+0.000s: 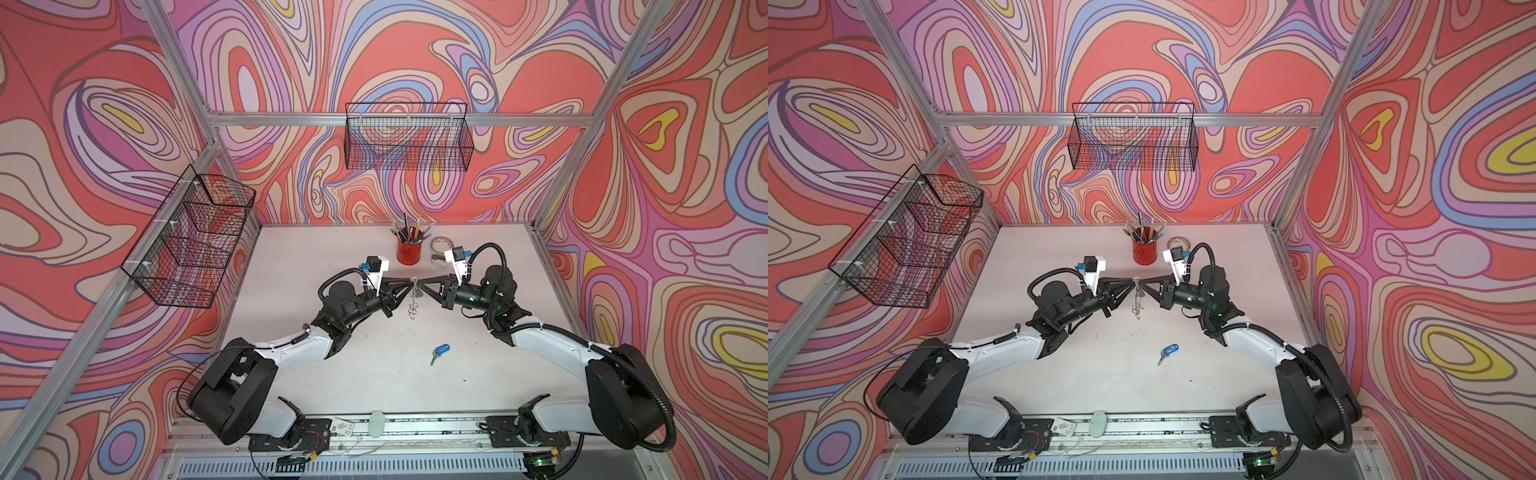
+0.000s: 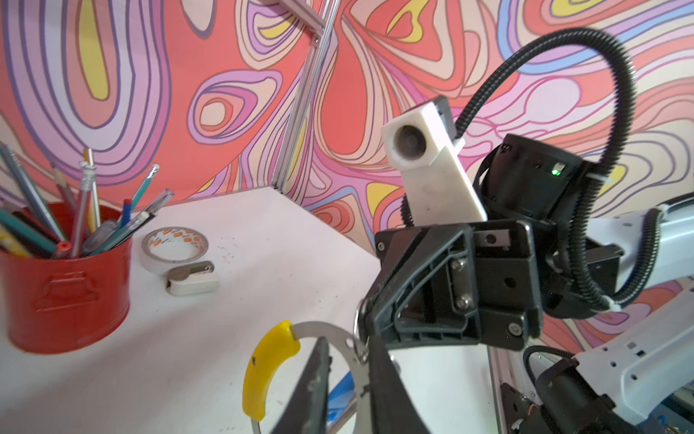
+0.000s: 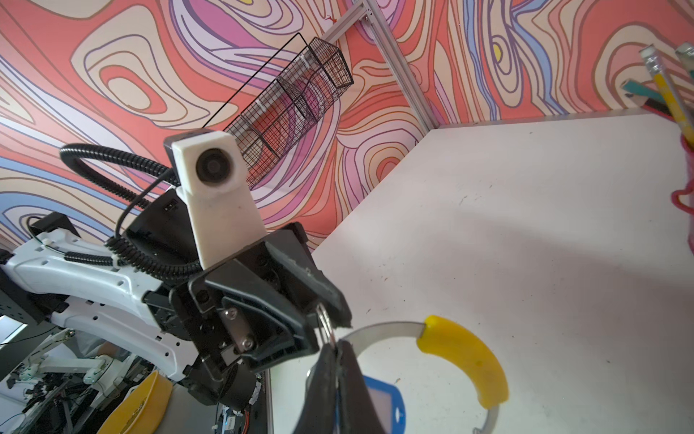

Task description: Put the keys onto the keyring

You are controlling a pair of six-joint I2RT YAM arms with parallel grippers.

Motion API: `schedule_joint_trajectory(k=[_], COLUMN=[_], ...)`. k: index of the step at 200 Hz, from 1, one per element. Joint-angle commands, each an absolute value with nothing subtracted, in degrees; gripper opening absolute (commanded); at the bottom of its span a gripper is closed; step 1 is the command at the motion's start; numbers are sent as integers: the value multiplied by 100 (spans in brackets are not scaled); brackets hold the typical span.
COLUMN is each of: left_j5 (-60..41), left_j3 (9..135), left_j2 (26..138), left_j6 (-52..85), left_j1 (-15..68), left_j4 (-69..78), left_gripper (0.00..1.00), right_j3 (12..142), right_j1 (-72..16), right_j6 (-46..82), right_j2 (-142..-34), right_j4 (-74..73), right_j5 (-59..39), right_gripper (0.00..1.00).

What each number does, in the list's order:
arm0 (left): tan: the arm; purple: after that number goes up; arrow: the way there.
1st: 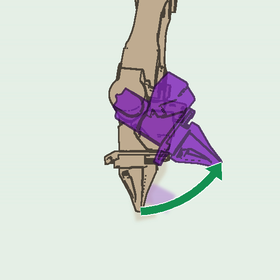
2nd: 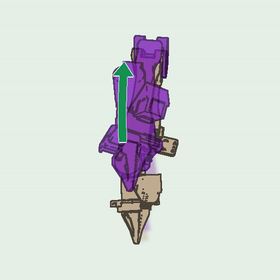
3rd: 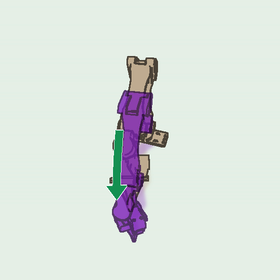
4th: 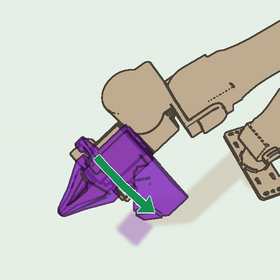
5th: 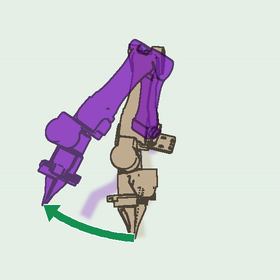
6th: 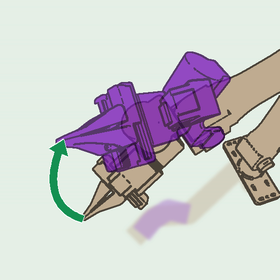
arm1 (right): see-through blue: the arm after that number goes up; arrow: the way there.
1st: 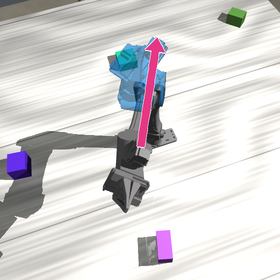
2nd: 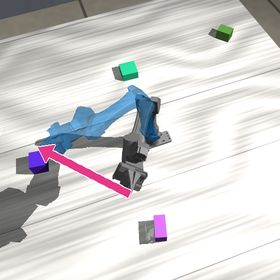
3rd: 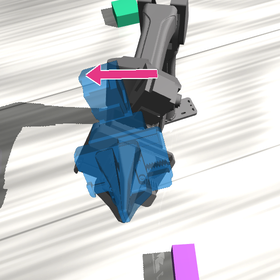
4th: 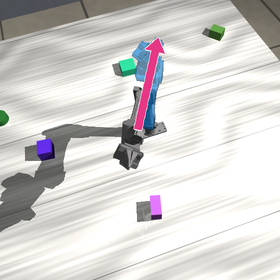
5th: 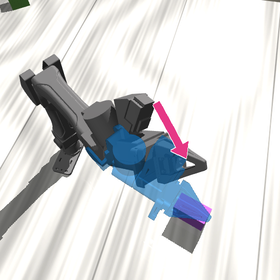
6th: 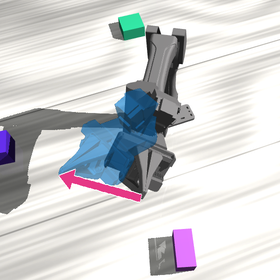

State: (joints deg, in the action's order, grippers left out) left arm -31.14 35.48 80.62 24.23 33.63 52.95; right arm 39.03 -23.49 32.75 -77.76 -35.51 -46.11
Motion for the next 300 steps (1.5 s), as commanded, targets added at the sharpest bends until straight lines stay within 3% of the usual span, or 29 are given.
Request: schedule_joint_trajectory(k=[1, 28, 68, 114, 193, 243, 300], left_j5=[-3346, -3679, -3824, -3721, -3260, -3101, -3094], left_j3=[3641, 4000, 5667, 7041, 8459, 8736, 8901], left_j2=[7588, 6953, 6764, 7395, 8639, 8907, 9067], left_j6=[2135, 1407, -1572, -3164, -3922, -3981, -3998], left_j1=[3187, 2811, 2769, 2907, 3488, 3551, 3560], left_j4=[4315, 2292, -2064, -3696, -4273, -4552, -4775], left_gripper=[40, 48, 53, 53, 37, 12, 7], right_j3=[4043, 4017, 3852, 3743, 3727, 3727, 3734], right_j1=[-2369, -2383, -2475, -2663, -3041, -3074, -3089], right_j6=[2958, 2544, 1593, 634, 133, 81, 64], right_j2=[-7777, -7772, -7622, -7271, -7215, -7230, -7269], right_j4=[-3432, -3353, -3239, -2928, -2707, -2692, -2715], right_j5=[-4355, -4113, -3846, -3701, -3683, -3702, -3683], right_gripper=[0, 0, 0, 0, 0, 0, 0])
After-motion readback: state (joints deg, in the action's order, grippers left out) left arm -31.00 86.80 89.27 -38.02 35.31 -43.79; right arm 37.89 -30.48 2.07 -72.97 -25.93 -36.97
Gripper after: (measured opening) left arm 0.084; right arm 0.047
